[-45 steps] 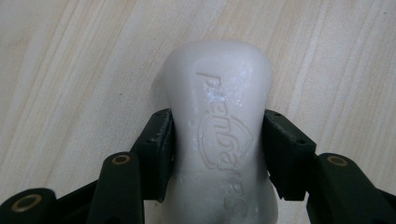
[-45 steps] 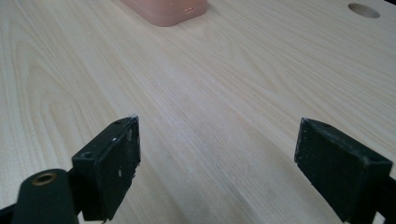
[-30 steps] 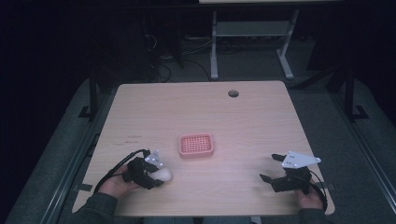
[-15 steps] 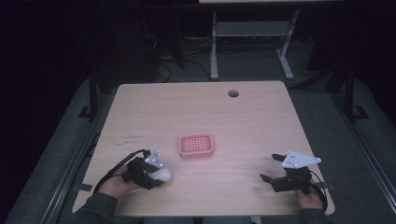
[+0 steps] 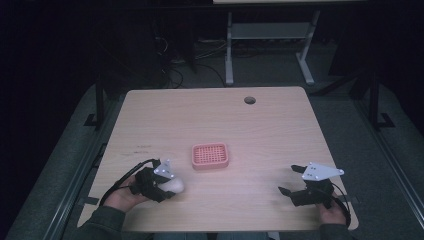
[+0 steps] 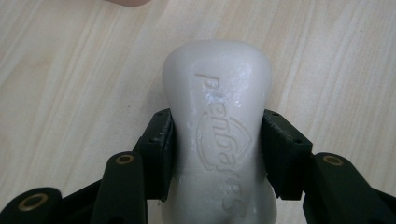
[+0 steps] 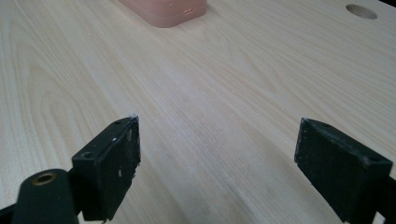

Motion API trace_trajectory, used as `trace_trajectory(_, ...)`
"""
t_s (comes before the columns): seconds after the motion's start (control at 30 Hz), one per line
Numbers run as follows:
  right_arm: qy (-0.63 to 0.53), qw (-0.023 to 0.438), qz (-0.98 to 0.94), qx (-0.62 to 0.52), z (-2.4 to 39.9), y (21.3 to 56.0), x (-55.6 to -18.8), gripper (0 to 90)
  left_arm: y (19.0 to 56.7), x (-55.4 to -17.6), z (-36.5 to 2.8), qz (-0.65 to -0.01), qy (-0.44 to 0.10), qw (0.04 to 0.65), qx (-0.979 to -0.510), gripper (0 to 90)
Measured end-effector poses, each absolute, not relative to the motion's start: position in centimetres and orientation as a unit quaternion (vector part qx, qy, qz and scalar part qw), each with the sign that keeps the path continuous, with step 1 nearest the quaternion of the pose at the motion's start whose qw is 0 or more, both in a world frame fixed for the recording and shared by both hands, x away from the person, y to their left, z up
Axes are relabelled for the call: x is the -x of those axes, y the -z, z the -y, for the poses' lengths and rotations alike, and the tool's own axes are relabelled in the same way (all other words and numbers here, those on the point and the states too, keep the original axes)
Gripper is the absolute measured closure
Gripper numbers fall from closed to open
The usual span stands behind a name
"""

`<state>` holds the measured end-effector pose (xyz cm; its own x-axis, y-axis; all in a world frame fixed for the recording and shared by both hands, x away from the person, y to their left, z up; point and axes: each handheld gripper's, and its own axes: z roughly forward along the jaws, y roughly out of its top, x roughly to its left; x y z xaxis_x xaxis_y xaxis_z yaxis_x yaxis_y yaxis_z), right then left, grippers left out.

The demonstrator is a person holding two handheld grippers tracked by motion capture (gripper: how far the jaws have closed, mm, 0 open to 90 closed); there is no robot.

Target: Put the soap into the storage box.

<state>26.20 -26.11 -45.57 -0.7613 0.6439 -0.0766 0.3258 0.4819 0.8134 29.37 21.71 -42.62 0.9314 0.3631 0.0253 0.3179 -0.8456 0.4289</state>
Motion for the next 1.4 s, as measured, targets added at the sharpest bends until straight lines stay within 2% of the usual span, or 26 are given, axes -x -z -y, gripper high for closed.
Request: trace_trajectory(1.4,-0.427,0.188,-0.835,-0.291,26.3,45.6,-26.1,13.6,40.3,-32.7,-19.1,-0.152,-0.038,0.202,-0.967,49.4)
